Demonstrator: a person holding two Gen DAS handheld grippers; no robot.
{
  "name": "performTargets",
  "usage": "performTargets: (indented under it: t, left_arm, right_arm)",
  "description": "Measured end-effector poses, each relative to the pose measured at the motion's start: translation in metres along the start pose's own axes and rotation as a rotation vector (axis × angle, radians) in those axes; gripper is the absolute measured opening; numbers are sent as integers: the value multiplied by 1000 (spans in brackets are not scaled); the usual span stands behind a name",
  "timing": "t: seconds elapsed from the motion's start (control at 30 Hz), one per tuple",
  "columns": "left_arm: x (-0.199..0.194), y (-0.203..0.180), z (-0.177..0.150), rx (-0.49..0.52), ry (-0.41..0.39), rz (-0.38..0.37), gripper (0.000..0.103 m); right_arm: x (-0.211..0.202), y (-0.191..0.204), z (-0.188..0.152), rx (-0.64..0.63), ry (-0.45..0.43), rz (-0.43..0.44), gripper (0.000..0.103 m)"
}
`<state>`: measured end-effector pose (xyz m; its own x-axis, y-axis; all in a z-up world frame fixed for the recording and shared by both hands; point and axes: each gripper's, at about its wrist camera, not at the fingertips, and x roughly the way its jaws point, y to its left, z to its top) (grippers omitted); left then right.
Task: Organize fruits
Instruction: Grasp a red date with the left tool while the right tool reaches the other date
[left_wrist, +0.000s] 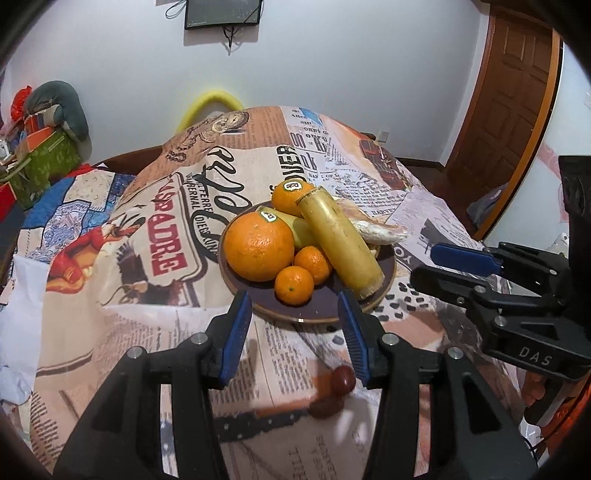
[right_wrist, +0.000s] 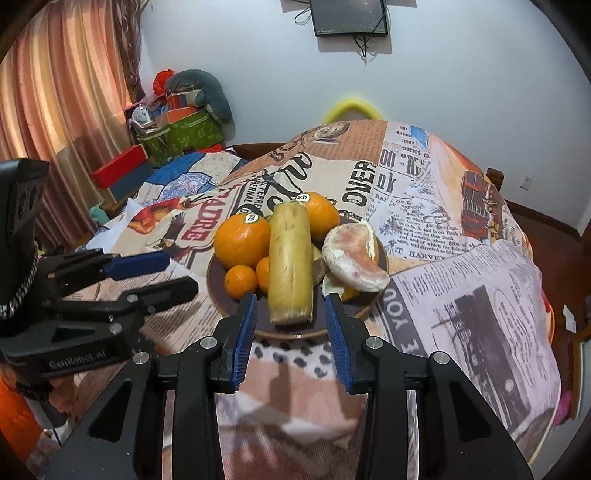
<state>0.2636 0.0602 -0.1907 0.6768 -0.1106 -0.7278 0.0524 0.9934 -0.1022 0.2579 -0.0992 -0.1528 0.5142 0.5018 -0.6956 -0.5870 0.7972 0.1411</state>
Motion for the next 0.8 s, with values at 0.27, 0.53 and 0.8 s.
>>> performTargets:
  t: [0.27, 0.53, 0.8]
  left_arm:
    - [-14, -1, -25, 3, 43, 13, 48]
    - [-5, -8, -58, 8, 119, -8, 48]
    - [15, -25, -72, 35, 167, -38, 47]
  right_arm:
    - [-24, 12, -19, -13, -2, -15, 41]
    - [-34, 20, -41, -16, 17, -21, 46]
    - [-33, 20, -60, -8, 54, -24, 47]
